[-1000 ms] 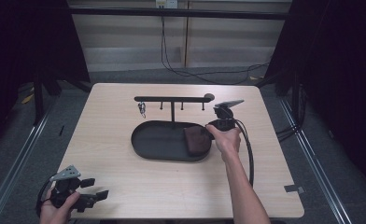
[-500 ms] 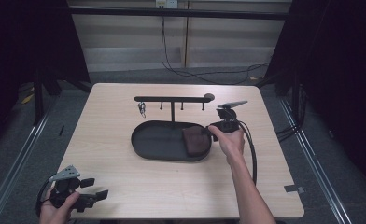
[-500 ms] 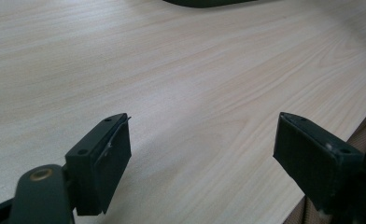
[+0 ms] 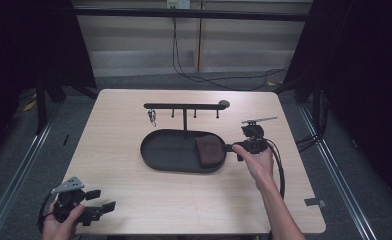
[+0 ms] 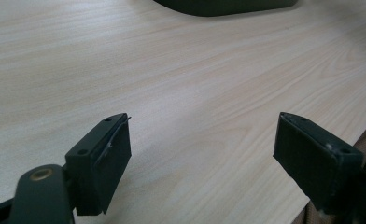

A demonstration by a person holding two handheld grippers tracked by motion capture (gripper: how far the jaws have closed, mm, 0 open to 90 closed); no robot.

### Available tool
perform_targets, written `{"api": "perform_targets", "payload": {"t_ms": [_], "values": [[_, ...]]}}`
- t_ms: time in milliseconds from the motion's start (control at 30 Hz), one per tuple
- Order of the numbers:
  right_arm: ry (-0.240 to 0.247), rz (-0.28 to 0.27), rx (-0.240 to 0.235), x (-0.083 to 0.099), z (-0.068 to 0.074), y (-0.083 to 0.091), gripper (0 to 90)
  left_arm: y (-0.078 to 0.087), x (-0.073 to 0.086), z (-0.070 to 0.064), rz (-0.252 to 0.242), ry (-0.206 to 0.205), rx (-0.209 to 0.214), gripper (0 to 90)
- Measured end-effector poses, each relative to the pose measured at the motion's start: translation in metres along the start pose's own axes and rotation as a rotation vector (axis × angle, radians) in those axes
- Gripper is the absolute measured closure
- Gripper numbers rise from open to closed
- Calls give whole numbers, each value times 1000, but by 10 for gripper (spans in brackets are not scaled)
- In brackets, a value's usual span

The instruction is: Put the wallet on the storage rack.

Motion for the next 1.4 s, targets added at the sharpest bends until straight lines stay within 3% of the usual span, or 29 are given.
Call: {"api": "perform_targets", "payload": {"t_ms": [333, 533, 867, 1133, 1400], "values": [[67, -70, 22, 22, 3, 17, 341, 0, 0, 2, -7, 27, -10, 187], [80, -89, 49, 37, -1, 25, 333, 0, 1, 3, 0, 33, -16, 188], [72, -113, 50, 72, -11, 36, 327, 1, 2, 4, 24, 25, -37, 189], [63, -123, 70, 104, -22, 42, 319, 1, 1, 3, 5, 27, -36, 189], [59, -146, 90, 124, -31, 41, 290, 4, 0, 4, -12, 30, -32, 189]]}}
Point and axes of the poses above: each handheld gripper's, and its own axes: y roughly backward along the jaws, x roughly out of its underside, z roughly to its left, the point moved 6 cm from there along -y, roughly forward along the jaws, and after that the axes turned 14 degrees about x, right-handed, at the moved point
